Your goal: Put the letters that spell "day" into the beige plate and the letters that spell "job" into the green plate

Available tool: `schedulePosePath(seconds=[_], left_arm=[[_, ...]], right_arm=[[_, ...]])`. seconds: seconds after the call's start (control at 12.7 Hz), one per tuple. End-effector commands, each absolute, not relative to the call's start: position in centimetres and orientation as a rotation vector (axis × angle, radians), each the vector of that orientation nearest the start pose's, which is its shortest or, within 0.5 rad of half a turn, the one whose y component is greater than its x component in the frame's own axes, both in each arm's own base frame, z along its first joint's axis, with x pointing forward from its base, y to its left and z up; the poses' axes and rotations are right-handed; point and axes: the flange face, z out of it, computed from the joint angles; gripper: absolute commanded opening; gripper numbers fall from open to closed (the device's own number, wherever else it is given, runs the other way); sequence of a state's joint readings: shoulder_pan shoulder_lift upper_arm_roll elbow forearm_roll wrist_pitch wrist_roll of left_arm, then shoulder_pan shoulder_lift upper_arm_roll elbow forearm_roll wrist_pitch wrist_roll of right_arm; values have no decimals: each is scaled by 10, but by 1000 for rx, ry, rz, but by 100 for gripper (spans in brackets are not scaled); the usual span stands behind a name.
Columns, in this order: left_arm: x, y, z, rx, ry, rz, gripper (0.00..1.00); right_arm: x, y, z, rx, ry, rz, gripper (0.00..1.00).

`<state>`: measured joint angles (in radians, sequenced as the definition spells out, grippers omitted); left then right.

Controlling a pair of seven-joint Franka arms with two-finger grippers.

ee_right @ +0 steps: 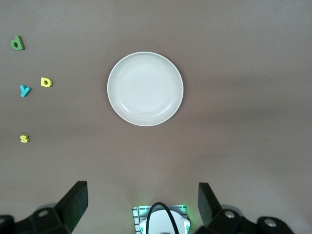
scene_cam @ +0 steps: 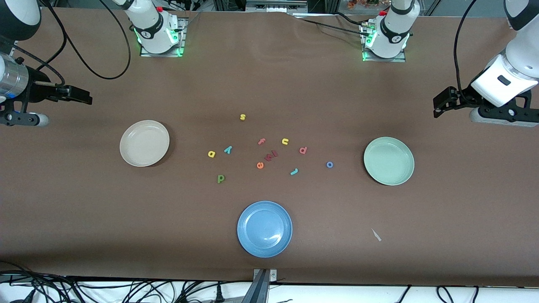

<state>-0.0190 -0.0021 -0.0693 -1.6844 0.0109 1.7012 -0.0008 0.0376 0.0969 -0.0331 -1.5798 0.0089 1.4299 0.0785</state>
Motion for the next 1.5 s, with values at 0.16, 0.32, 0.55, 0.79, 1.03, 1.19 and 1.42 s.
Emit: schedulePosePath(seconds=[0.16,0.32,0.55,0.79,1.03,1.19,1.42], left_arm=[[560,-47,587,-3142,168,-26,100],[560,-47,587,-3143,168,-24,100],[560,-46,587,-3144,165,-26,100],[560,-46,587,-3144,165,-26,100],[560,-46,587,-3143,165,-24,100],[560,-46,587,-3143,165,-24,100],[560,-46,588,-3144,165,-29,100]], right_arm=[[566,5,563,-3107,111,382,100],[569,6,563,-3114,107,358,100],[574,10,567,-3124,101,280,100],[577,10,567,-3130,99,243,100],[579,10,566,-3131,101,219,100],[580,10,566,-3130,101,214,100],[581,10,564,-3132,102,198,100]])
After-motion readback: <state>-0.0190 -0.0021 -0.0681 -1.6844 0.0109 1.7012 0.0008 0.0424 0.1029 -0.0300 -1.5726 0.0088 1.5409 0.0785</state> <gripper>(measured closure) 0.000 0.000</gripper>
